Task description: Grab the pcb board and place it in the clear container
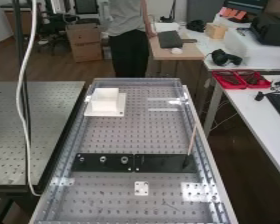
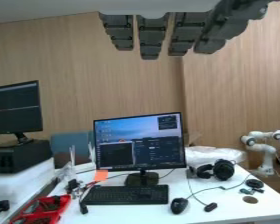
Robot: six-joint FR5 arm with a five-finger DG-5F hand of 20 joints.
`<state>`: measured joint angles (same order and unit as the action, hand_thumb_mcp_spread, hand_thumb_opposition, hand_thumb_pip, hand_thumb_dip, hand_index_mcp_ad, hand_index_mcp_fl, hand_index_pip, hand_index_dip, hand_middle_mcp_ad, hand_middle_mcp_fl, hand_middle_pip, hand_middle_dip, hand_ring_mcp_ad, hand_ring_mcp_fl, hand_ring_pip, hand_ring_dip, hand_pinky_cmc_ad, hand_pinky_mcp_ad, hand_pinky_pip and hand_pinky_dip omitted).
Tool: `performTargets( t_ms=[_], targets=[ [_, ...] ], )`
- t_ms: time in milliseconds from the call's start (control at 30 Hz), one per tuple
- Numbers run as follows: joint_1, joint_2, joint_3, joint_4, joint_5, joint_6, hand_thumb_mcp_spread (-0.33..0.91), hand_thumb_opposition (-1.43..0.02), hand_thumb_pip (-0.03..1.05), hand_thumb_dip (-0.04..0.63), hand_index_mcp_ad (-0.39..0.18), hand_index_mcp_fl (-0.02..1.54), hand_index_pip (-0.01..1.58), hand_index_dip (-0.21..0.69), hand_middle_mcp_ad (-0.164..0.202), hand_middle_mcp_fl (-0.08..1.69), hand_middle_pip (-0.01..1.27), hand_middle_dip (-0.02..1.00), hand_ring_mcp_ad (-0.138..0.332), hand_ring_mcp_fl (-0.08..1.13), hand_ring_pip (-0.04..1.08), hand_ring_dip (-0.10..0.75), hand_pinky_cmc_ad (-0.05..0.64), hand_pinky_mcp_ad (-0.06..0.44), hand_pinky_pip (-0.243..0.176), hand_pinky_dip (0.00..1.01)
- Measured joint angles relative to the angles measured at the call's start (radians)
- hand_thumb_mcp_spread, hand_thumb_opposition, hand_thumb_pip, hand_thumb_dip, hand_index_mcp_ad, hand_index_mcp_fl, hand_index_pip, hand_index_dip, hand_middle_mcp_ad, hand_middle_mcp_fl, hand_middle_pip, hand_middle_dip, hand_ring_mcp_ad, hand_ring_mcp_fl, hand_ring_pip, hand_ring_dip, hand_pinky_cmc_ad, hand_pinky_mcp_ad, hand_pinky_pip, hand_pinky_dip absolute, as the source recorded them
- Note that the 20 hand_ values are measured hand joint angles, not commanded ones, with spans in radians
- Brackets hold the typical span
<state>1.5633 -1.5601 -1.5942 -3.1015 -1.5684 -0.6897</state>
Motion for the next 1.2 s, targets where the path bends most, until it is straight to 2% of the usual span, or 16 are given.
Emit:
performTargets(
  t_ms=[67, 133, 167, 200, 233, 267, 367, 467, 500, 600, 700, 800, 900, 1200],
  targets=[
    [0.0, 0.002, -0.002, 0.0, 0.0, 0.0, 0.0, 0.01, 0.01, 0.003, -0.012, -0.01, 0.01, 0.01, 0.012, 0.02, 0.01, 0.02, 0.052, 0.0, 0.01, 0.012, 0.051, 0.044, -0.012, 0.0],
    [0.001, 0.004, -0.005, 0.002, 0.0, 0.0, 0.02, -0.02, 0.01, 0.0, 0.003, -0.01, 0.01, 0.016, 0.012, 0.02, 0.02, 0.02, 0.052, 0.0, 0.02, 0.012, 0.044, 0.04, -0.012, 0.02],
    [0.001, 0.005, -0.006, 0.003, -0.001, 0.0, 0.05, -0.1, 0.06, 0.007, 0.009, -0.01, 0.02, 0.016, 0.01, 0.02, 0.04, 0.02, 0.051, 0.0, 0.02, 0.01, 0.061, 0.049, -0.012, 0.06],
    [0.001, 0.005, -0.006, 0.003, -0.001, 0.0, 0.09, -0.17, 0.11, 0.007, 0.01, -0.01, 0.02, 0.033, 0.012, 0.02, 0.06, 0.02, 0.063, 0.0, 0.02, 0.007, 0.075, 0.047, -0.012, 0.1],
    [0.002, 0.006, -0.006, 0.002, -0.001, 0.0, 0.11, -0.24, 0.13, 0.003, 0.01, -0.01, 0.04, 0.038, 0.012, 0.02, 0.08, 0.02, 0.077, 0.0, 0.04, 0.01, 0.099, 0.068, -0.01, 0.12],
    [0.002, 0.006, -0.005, 0.001, -0.001, 0.0, 0.12, -0.33, 0.14, 0.007, 0.01, -0.01, 0.04, 0.049, 0.012, 0.02, 0.09, 0.02, 0.11, 0.0, 0.06, 0.005, 0.131, 0.08, -0.014, 0.17],
    [0.004, 0.007, -0.003, -0.002, 0.0, -0.003, 0.13, -0.54, 0.14, 0.007, 0.012, 0.02, 0.06, 0.087, 0.014, 0.02, 0.11, 0.02, 0.166, 0.0, 0.07, -0.007, 0.194, 0.15, -0.059, 0.24],
    [0.006, 0.008, -0.002, -0.003, 0.001, -0.005, 0.14, -0.67, 0.14, 0.007, 0.04, 0.03, 0.07, 0.094, 0.044, 0.02, 0.12, 0.02, 0.22, 0.03, 0.09, -0.012, 0.255, 0.178, -0.075, 0.29],
    [0.007, 0.008, -0.002, -0.004, 0.002, -0.005, 0.13, -0.68, 0.14, 0.007, 0.049, 0.02, 0.07, 0.094, 0.051, 0.02, 0.13, 0.02, 0.229, 0.03, 0.1, -0.012, 0.262, 0.201, -0.075, 0.31],
    [0.009, 0.009, -0.002, -0.005, 0.004, -0.005, 0.14, -0.74, 0.14, 0.007, 0.073, 0.04, 0.08, 0.103, 0.075, 0.02, 0.14, 0.02, 0.253, 0.05, 0.09, -0.016, 0.302, 0.211, -0.105, 0.33],
    [0.01, 0.01, -0.004, -0.005, 0.005, -0.003, 0.13, -0.76, 0.15, 0.003, 0.075, 0.04, 0.08, 0.108, 0.077, 0.03, 0.15, 0.02, 0.248, 0.05, 0.09, -0.017, 0.312, 0.229, -0.108, 0.36],
    [0.011, 0.012, -0.008, -0.004, 0.007, 0.0, 0.13, -0.79, 0.15, 0.003, 0.087, 0.05, 0.09, 0.112, 0.091, 0.03, 0.15, 0.02, 0.265, 0.07, 0.1, -0.014, 0.312, 0.248, -0.105, 0.37],
    [0.013, 0.014, -0.02, 0.005, 0.012, 0.001, 0.13, -0.79, 0.15, 0.007, 0.089, 0.05, 0.09, 0.112, 0.093, 0.03, 0.15, 0.02, 0.265, 0.06, 0.1, -0.017, 0.312, 0.248, -0.122, 0.38],
    [0.022, 0.016, -0.123, 0.131, 0.045, -0.036, 0.14, -0.8, 0.16, 0.005, 0.098, 0.05, 0.09, 0.122, 0.103, 0.03, 0.15, 0.02, 0.265, 0.06, 0.1, -0.017, 0.328, 0.248, -0.124, 0.38]
  ],
)
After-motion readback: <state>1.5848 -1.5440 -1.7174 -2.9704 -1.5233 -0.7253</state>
